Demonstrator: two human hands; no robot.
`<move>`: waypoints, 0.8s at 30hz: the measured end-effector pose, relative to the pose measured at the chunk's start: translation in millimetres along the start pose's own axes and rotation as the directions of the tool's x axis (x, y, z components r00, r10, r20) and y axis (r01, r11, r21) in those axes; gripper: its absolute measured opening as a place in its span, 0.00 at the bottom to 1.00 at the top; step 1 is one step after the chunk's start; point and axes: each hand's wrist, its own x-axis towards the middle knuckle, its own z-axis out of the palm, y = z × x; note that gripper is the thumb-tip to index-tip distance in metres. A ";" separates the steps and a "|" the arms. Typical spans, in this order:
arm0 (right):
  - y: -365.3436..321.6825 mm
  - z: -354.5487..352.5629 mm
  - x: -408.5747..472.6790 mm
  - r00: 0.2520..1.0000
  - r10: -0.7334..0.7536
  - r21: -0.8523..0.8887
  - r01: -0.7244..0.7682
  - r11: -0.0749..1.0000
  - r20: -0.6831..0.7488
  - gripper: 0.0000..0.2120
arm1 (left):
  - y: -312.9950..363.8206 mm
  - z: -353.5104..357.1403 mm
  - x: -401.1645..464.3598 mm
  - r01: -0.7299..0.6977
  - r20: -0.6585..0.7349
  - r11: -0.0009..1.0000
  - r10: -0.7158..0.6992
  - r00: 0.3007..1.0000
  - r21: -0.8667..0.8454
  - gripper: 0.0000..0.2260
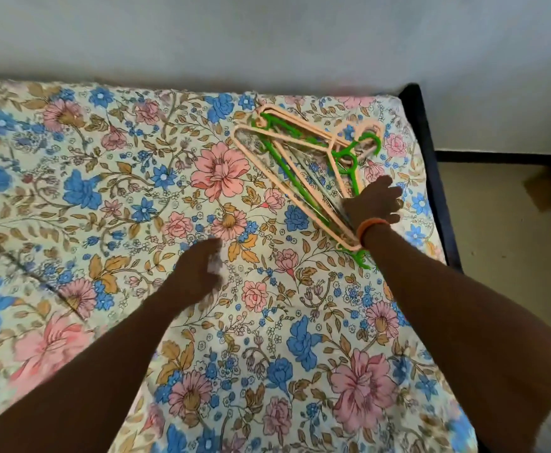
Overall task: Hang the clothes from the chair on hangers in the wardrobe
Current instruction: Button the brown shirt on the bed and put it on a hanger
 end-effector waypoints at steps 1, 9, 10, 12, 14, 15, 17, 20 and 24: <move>-1.9 -1.2 -17.2 0.998 -0.030 0.021 0.032 0.999 -0.060 0.36 | -5.7 -0.9 -14.2 0.007 -0.028 1.000 -0.008 1.000 -0.012 0.30; -20.8 49.2 -228.1 0.831 -0.531 -0.056 0.546 0.836 0.166 0.30 | -37.8 -16.5 -162.1 0.139 -0.287 0.989 -0.117 0.951 0.058 0.25; -22.5 56.5 -257.0 0.790 -0.561 -0.058 0.590 0.805 0.249 0.30 | -49.2 -21.2 -182.0 0.163 -0.330 0.986 -0.142 0.933 0.036 0.26; -27.1 71.5 -313.1 0.706 -0.587 -0.056 0.657 0.752 0.395 0.28 | -79.2 -31.4 -220.8 0.190 -0.397 0.981 -0.184 0.899 -0.023 0.24; -31.6 85.5 -361.1 0.639 -0.587 -0.057 0.699 0.713 0.498 0.26 | -110.0 -42.9 -253.7 0.179 -0.436 0.982 -0.191 0.879 -0.068 0.25; -35.0 94.0 -385.3 0.600 -0.593 -0.045 0.722 0.690 0.537 0.26 | -121.8 -53.8 -272.9 0.182 -0.460 0.978 -0.207 0.863 -0.098 0.26; -46.2 115.2 -433.2 0.531 -0.607 -0.006 0.756 0.655 0.592 0.25 | -138.2 -85.5 -311.2 0.207 -0.526 0.963 -0.267 0.807 -0.171 0.25; -63.9 144.4 -501.2 0.451 -0.638 0.062 0.786 0.615 0.624 0.23 | -170.0 -126.2 -358.8 0.366 -0.523 0.878 -0.478 0.706 -0.308 0.24; -96.2 169.0 -585.3 0.446 -0.659 0.157 0.745 0.649 0.605 0.19 | -222.6 -163.6 -411.8 0.446 -0.474 0.777 -0.627 0.619 -0.445 0.26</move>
